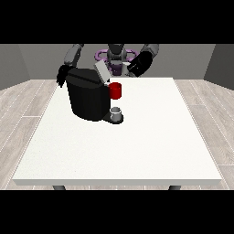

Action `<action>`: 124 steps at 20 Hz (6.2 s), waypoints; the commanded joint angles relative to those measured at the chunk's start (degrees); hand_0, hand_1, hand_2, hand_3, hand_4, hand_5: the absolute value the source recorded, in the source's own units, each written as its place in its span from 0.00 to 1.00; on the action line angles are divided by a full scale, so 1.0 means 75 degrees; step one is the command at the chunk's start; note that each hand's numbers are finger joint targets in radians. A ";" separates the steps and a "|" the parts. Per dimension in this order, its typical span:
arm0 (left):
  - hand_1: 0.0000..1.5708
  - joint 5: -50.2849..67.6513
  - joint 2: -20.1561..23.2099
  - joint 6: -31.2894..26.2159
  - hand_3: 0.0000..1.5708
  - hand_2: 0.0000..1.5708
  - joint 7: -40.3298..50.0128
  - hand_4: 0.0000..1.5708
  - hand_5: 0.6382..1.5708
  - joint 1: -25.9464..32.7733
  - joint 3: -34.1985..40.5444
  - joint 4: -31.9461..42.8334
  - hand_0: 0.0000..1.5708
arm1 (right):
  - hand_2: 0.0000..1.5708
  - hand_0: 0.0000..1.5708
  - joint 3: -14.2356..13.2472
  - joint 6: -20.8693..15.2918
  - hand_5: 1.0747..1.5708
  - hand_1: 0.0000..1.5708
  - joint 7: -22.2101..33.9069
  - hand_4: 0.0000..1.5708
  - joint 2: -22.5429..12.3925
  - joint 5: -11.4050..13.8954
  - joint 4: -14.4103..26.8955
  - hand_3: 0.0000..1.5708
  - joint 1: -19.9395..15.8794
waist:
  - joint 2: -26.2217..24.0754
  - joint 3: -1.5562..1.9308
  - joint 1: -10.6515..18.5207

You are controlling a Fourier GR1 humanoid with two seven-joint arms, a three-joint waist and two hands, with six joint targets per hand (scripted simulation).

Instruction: Insert the coffee pod into the coffee machine and close the lid

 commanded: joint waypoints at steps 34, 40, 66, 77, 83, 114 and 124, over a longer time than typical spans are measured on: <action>0.95 0.0325 0.1517 0.0335 0.87 0.94 0.0224 0.40 1.00 -0.2605 0.1062 0.1292 0.95 | 0.00 0.00 -0.0023 0.0921 1.00 0.00 -0.0771 0.15 -0.0508 0.0042 0.0951 0.00 -0.1809 | 0.2257 0.0001 -0.0898; 0.89 0.0220 0.1249 0.0746 0.89 0.91 0.0054 0.40 1.00 -0.2364 0.0976 0.1333 0.89 | 0.00 0.00 -0.0108 0.1041 1.00 0.00 -0.0714 0.22 -0.0318 -0.0223 0.0993 0.00 -0.1956 | 0.2280 -0.0001 -0.0966; 0.00 0.2601 -0.0671 -0.0581 0.00 0.00 -0.2800 0.22 1.00 0.4122 0.1965 0.1605 0.00 | 0.00 0.00 0.2117 0.0415 1.00 0.00 0.0021 0.13 0.0973 0.0940 -0.1441 0.00 0.1753 | -0.3333 -0.0012 0.0234; 0.00 0.2961 -0.0535 -0.1168 0.00 0.00 -0.2938 0.18 1.00 0.5041 0.1701 0.0511 0.00 | 0.00 0.00 0.2609 -0.0492 1.00 0.00 0.1628 0.25 0.0659 0.1434 -0.4071 0.00 0.1306 | -0.2989 -0.0003 0.0856; 0.00 0.2992 -0.0971 -0.0866 0.00 0.00 -0.3939 0.08 1.00 0.5107 0.1350 -0.0129 0.00 | 0.00 0.00 0.3054 -0.1487 1.00 0.00 0.0926 0.23 0.0986 0.1695 -0.3622 0.00 0.0926 | -0.1497 -0.0004 0.1162; 0.00 0.3899 -0.0840 -0.1109 0.00 0.00 -0.3147 0.24 1.00 0.6000 0.0619 -0.2623 0.00 | 0.00 0.00 0.0682 -0.1762 1.00 0.00 0.0889 0.28 0.0517 0.1859 -0.0351 0.00 -0.2546 | -0.0279 -0.0003 0.1890; 0.00 0.3814 -0.0751 -0.1095 0.00 0.00 -0.3556 0.24 1.00 0.5852 0.0571 -0.2458 0.00 | 0.00 0.00 0.0202 -0.1234 1.00 0.00 0.0870 0.27 -0.0133 0.1509 0.0044 0.00 -0.3467 | 0.0389 -0.0004 0.2194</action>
